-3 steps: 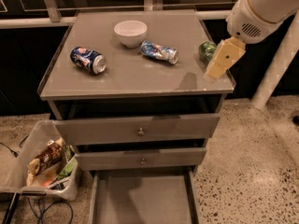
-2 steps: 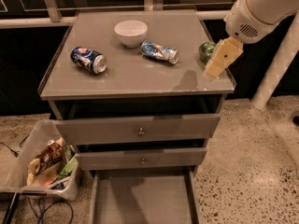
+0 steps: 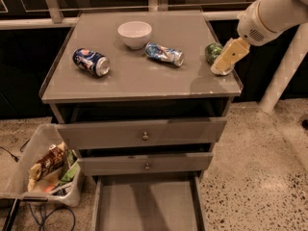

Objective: Place green can into bottom drawer

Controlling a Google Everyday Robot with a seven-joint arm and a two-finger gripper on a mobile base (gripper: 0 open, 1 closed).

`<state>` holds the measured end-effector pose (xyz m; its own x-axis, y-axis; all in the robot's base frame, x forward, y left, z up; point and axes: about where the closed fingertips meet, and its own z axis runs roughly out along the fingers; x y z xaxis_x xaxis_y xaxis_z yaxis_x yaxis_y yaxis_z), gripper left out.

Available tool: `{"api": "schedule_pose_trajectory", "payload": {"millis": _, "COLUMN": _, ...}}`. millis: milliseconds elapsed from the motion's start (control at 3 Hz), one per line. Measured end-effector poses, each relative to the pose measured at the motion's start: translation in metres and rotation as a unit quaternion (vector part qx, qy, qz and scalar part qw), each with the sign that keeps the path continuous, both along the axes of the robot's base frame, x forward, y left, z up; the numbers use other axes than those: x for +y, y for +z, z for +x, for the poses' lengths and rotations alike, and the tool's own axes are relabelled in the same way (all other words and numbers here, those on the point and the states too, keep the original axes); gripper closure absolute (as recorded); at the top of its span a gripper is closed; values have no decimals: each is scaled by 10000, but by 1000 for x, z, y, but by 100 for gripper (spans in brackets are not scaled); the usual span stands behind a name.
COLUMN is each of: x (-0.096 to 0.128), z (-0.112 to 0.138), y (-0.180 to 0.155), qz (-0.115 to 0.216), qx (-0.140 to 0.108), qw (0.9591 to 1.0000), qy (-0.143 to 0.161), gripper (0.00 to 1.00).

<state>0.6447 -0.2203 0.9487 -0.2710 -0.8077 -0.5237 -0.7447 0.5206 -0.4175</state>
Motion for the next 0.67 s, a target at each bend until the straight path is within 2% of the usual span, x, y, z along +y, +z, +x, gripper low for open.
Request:
{"api": "schedule_pose_trajectory", "payload": {"millis": 333, "x": -14, "z": 27, "y": -10, "qz": 188, "qx": -230, "qw": 9994, "qy": -199, "gripper": 0}}
{"api": "schedule_pose_trajectory", "payload": {"millis": 667, "x": -25, "z": 48, "y": -28, "qz": 321, "qx": -248, "qw": 9982, "qy": -443, "gripper": 0}}
